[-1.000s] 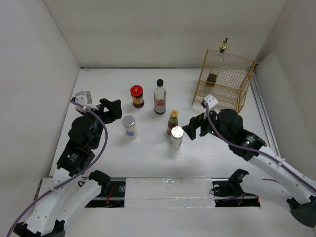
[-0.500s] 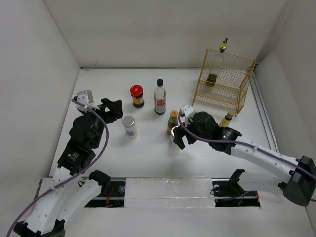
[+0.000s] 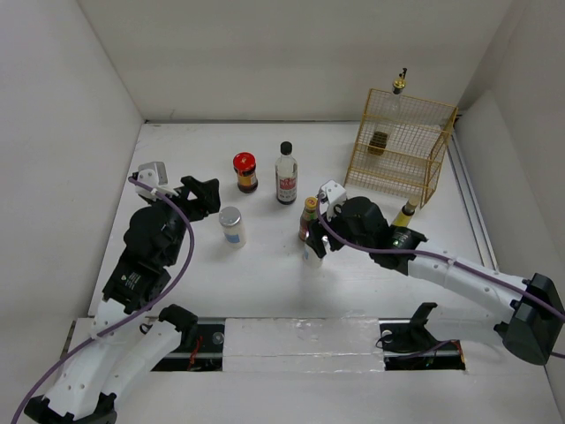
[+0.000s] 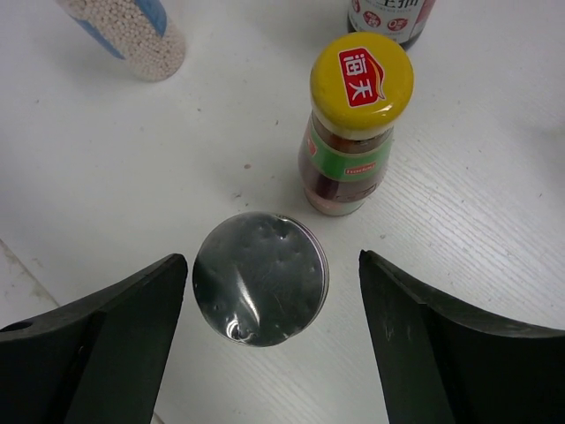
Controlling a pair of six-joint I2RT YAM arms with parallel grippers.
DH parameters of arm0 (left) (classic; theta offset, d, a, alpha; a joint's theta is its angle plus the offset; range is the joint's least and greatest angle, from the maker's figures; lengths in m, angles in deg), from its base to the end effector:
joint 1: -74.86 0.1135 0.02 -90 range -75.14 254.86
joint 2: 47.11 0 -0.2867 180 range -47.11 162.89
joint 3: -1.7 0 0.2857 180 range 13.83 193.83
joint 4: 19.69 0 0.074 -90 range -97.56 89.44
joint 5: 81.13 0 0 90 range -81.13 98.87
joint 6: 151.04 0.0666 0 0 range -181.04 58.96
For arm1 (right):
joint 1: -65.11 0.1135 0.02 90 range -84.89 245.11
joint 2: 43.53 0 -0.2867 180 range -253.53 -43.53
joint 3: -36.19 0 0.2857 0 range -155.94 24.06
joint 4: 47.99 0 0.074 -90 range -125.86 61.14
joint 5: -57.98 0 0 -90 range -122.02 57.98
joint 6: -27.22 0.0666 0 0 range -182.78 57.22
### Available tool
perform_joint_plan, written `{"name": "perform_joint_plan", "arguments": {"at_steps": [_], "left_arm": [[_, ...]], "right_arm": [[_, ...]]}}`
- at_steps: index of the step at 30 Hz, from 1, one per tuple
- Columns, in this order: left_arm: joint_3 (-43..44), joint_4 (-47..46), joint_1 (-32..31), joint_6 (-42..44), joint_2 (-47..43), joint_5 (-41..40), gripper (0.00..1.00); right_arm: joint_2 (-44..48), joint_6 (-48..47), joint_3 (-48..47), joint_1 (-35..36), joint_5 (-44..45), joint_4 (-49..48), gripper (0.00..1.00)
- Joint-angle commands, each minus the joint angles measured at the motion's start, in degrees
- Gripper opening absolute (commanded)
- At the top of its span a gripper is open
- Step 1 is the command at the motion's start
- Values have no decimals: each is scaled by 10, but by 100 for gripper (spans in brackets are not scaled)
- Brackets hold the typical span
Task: Organize the condiment bottles
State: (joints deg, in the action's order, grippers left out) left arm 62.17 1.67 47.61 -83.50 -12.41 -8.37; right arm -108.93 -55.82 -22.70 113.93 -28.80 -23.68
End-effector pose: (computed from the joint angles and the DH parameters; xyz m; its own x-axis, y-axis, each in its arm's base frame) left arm 0.1680 -0.0643 0.4115 -0.0035 -0.4086 -0.9127 0.1875 0.8963 -0.4020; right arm 0.2037 0.2272 0.2698 -0.4221 -0.2987 -0.8559 -0.6735 0.7353 0.0755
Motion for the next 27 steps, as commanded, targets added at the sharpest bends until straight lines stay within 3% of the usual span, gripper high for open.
{"name": "perform_joint_plan", "arguments": {"at_steps": [1, 7, 11, 12, 13, 17, 22, 27], "left_arm": [[5, -23, 3, 3, -9, 5, 72], [5, -23, 3, 3, -9, 5, 72], [5, -23, 3, 3, -14, 5, 72], [5, -23, 3, 3, -14, 5, 72], [5, -23, 3, 3, -14, 5, 72], [5, -23, 3, 3, -14, 5, 72], [5, -23, 3, 3, -14, 5, 72], [5, -23, 3, 3, -14, 11, 72]], "right_arm": [[1, 0, 2, 4, 9, -18, 85], [-16, 5, 2, 4, -9, -12, 86], [-16, 5, -3, 4, -3, -12, 76], [-16, 5, -3, 4, -3, -5, 70], [-16, 5, -9, 4, 2, -5, 57], [13, 5, -32, 4, 8, 37, 41], [115, 0, -82, 4, 89, 130, 41], [168, -6, -120, -79, 110, 72, 41]]}}
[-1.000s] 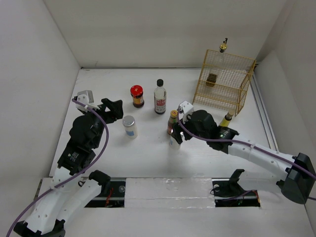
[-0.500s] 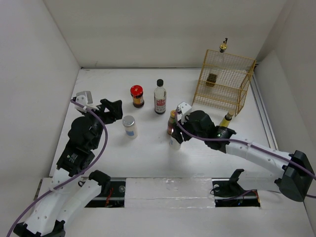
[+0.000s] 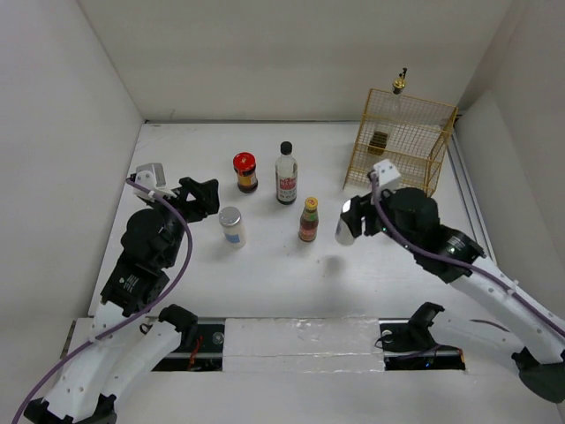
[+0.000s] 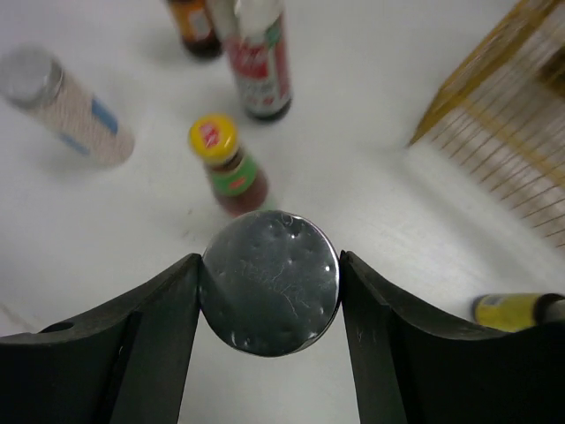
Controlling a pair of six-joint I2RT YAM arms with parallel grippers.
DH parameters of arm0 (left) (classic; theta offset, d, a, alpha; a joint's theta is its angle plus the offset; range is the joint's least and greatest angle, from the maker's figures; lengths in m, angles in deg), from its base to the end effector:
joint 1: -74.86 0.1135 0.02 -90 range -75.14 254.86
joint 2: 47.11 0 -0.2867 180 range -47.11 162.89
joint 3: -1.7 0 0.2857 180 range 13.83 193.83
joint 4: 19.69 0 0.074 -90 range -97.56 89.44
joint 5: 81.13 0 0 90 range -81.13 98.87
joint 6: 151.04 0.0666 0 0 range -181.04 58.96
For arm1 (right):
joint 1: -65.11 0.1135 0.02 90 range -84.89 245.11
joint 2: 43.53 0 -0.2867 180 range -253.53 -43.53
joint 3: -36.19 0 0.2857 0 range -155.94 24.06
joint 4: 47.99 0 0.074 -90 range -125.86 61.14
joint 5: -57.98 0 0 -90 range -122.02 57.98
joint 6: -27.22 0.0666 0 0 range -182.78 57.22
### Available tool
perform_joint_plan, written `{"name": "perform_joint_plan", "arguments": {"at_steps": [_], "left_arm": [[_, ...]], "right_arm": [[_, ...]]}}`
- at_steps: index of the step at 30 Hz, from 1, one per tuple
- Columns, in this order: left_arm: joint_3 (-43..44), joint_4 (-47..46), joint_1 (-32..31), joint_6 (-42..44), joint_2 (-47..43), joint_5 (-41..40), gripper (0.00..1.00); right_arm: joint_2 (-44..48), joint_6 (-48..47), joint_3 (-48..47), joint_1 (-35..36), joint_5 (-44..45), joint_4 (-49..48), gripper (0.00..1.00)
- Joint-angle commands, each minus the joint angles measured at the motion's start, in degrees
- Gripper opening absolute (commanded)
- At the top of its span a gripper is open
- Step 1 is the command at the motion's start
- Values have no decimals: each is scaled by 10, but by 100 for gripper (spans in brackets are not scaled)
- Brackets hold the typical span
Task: Organize the condiment bottles
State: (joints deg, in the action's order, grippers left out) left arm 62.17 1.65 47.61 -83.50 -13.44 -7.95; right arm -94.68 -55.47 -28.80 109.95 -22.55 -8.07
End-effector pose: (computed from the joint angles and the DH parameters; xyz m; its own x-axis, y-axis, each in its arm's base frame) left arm 0.1631 -0.0623 0.4144 0.0086 -0.4158 -0.9094 0.2007 0.8917 -0.4057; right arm 0.1801 0.1636 0.3437 -0.3844 -0.2052 -0.9001 -0.5463 0.8365 0.0425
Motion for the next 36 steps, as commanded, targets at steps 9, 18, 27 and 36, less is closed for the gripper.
{"name": "perform_joint_plan", "arguments": {"at_steps": [9, 18, 27, 36], "left_arm": [[0, -23, 3, 3, -14, 12, 72], [0, -23, 3, 3, -19, 12, 72], [0, -23, 3, 3, -14, 12, 72], [0, -23, 3, 3, -2, 5, 72]], "right_arm": [[-108, -59, -222, -231, 61, -226, 43], [-276, -59, -373, -403, -30, -274, 43], [-390, -36, -472, -501, -108, -285, 41], [-444, -31, -495, -501, -118, -323, 40]]}}
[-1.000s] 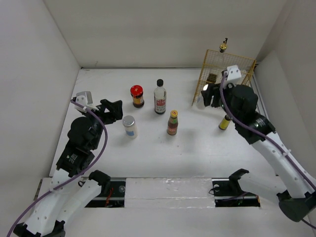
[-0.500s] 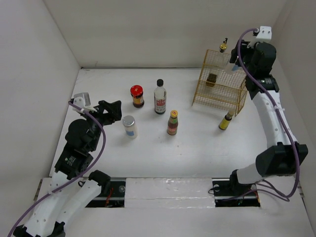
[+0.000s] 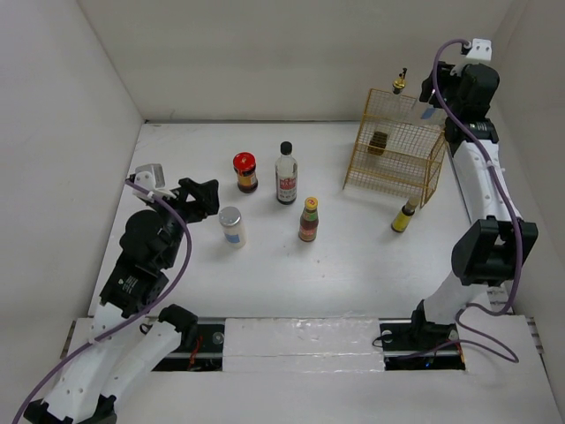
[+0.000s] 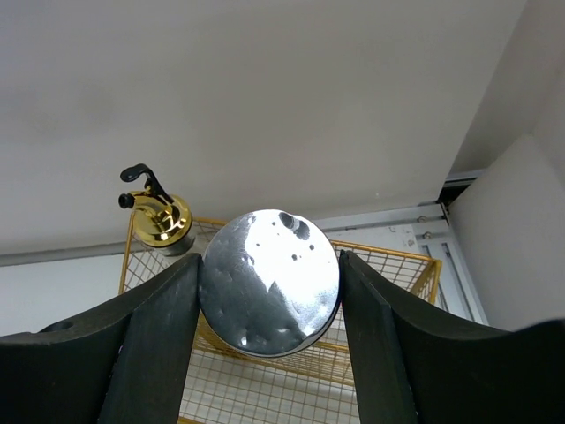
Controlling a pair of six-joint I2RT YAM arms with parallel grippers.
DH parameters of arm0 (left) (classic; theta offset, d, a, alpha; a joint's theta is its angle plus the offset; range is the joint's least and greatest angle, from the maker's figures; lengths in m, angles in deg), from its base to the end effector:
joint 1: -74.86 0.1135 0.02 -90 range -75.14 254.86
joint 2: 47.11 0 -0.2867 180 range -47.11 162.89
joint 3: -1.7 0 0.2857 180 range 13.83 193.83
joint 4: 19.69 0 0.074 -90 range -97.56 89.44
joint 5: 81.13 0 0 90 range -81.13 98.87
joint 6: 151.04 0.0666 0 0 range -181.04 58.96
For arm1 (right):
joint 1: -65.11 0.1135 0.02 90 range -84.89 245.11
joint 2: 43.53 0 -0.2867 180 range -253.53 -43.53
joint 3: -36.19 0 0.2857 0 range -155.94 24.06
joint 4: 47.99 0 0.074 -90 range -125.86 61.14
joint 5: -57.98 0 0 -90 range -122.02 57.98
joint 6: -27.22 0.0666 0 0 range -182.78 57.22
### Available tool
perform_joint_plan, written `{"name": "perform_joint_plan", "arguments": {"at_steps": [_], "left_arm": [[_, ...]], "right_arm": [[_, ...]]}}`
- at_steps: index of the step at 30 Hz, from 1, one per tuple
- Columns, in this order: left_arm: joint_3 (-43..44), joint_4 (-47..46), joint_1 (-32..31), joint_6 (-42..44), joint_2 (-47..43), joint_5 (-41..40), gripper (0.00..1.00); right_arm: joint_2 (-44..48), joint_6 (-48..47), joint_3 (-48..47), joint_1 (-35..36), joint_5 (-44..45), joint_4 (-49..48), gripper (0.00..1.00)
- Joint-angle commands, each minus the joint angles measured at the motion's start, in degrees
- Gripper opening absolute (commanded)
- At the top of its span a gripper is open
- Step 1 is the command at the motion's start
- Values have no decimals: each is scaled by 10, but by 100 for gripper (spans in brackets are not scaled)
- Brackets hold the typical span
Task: Organize the condiment bottles
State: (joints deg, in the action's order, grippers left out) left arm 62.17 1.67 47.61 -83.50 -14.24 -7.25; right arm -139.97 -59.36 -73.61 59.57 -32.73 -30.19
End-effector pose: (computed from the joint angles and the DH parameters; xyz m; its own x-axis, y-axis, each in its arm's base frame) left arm 0.1592 -0.0612 0.4165 0.0150 -0.4206 -0.9071 0.2167 0.8871 -0.4077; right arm 0.4682 -0.0446 0.4535 -0.0719 0.0669 -0.9952 0.0887 0.9942 0.0604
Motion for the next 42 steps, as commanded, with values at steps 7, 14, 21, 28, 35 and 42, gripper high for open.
{"name": "perform_joint_plan", "arguments": {"at_steps": [7, 14, 21, 28, 35, 42], "left_arm": [[0, -23, 3, 3, 6, -2, 72], [0, -23, 3, 3, 6, -2, 72], [0, -23, 3, 3, 6, -2, 72], [0, -23, 3, 3, 6, 3, 72], [0, -23, 3, 3, 6, 3, 72], [0, -23, 3, 3, 6, 3, 72]], "right_arm": [[-2, 8, -25, 8, -16, -119, 40], [-26, 3, 9, 13, -16, -154, 40], [-31, 3, 14, 25, -16, -160, 40], [-47, 8, 73, 30, -10, -171, 41], [-70, 13, 97, 30, -10, -176, 44], [-95, 36, 107, 19, -10, -171, 63]]}}
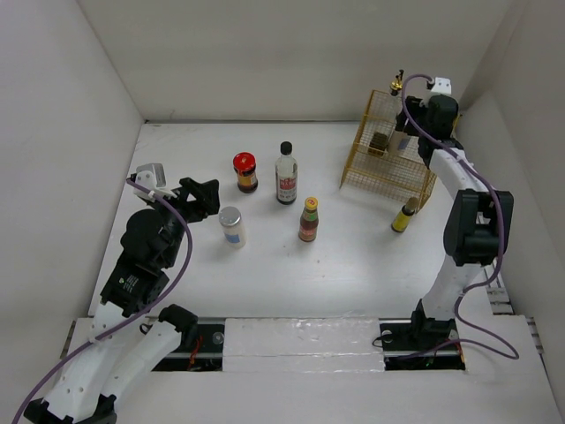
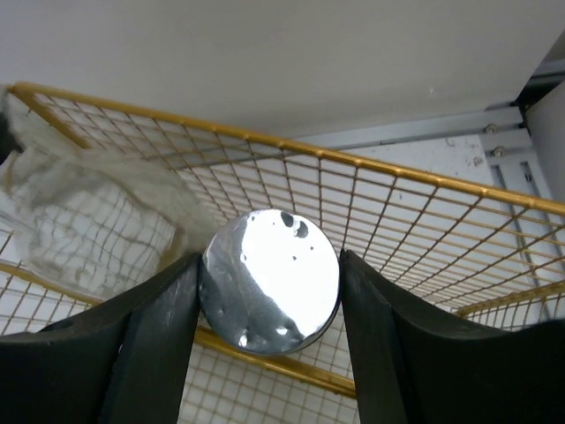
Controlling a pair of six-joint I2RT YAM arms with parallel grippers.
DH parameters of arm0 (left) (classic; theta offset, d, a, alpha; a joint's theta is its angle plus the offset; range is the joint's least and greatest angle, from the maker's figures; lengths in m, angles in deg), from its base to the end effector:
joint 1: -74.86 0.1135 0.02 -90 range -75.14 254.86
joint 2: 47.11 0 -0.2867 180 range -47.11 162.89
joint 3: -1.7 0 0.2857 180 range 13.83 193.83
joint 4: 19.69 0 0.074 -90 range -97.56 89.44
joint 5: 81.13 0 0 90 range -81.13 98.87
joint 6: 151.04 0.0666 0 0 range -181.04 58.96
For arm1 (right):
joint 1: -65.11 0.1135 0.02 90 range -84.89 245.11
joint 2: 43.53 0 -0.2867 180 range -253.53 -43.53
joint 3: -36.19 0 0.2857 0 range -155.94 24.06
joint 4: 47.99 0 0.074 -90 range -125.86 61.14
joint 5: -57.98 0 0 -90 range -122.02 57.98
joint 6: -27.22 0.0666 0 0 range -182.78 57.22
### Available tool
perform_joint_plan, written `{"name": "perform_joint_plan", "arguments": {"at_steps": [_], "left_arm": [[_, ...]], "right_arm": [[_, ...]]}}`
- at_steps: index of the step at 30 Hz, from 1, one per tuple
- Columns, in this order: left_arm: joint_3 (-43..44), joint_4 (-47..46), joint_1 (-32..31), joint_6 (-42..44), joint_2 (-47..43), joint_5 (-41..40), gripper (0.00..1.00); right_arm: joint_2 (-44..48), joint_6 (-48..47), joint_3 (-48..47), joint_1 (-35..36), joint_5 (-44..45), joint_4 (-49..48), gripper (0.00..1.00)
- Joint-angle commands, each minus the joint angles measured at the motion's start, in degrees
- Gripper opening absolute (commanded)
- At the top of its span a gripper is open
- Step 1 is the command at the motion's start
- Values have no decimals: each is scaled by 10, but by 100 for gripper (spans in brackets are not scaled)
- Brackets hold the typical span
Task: Organize the condiment bottles
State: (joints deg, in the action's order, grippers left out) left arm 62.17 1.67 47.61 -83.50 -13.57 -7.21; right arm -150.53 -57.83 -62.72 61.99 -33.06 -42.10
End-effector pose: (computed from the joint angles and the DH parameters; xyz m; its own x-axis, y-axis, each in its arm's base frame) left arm 0.1623 -0.0629 0.4147 0.0053 -0.4156 -0.9095 0.2131 0.8891 -0.4051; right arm 0.5224 -0.0273 0.3135 -0.2371 0.0993 -0.9664 0.0575 0.9945 0.0881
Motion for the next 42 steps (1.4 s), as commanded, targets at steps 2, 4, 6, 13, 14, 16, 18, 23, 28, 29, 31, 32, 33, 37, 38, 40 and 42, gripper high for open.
{"name": "perform_joint_plan", "arguments": {"at_steps": [2, 4, 6, 13, 14, 16, 18, 23, 28, 29, 31, 32, 33, 37, 38, 40, 42], "left_arm": [[0, -23, 3, 3, -1, 3, 72], [0, -23, 3, 3, -1, 3, 72], [0, -23, 3, 3, -1, 3, 72], [0, -23, 3, 3, -1, 3, 72], [0, -23, 3, 3, -6, 3, 72], [0, -23, 3, 3, -6, 3, 72], [0, -23, 3, 3, -6, 8, 72], [0, -23, 3, 3, -6, 8, 72], [0, -23, 3, 3, -6, 8, 72], [0, -23, 3, -2, -6, 8, 72], [0, -23, 3, -2, -11, 8, 72], [0, -23, 3, -2, -11, -1, 72], [0, -23, 3, -8, -11, -11, 72], [5, -11, 3, -21, -16, -45, 73], [5, -5, 3, -22, -16, -54, 73], [5, 0, 3, -38, -22, -80, 74], [5, 0, 3, -44, -29, -85, 77]], "right_arm": [[10, 27, -1, -11, -6, -52, 66], [10, 32, 4, -11, -6, -52, 69], [10, 32, -1, -11, -6, -52, 72], [66, 38, -7, -11, 7, -40, 80], [88, 38, -1, -11, 7, -40, 80], [111, 38, 7, -11, 12, -40, 78], [151, 38, 29, -5, 12, -40, 76], [242, 38, 114, 70, -13, -56, 16], [305, 14, 190, 221, -36, -41, 16], [305, 9, 197, 246, -47, -40, 21], [305, -2, 204, 317, -73, -26, 39], [305, -12, 204, 338, -73, -3, 45], [298, -18, 204, 359, -81, 8, 50], [264, -45, 181, 475, -81, 40, 75], [245, -50, 171, 492, -81, 46, 79], [215, -57, 158, 527, -81, 46, 83], [162, -57, 131, 543, -66, 51, 86]]}}
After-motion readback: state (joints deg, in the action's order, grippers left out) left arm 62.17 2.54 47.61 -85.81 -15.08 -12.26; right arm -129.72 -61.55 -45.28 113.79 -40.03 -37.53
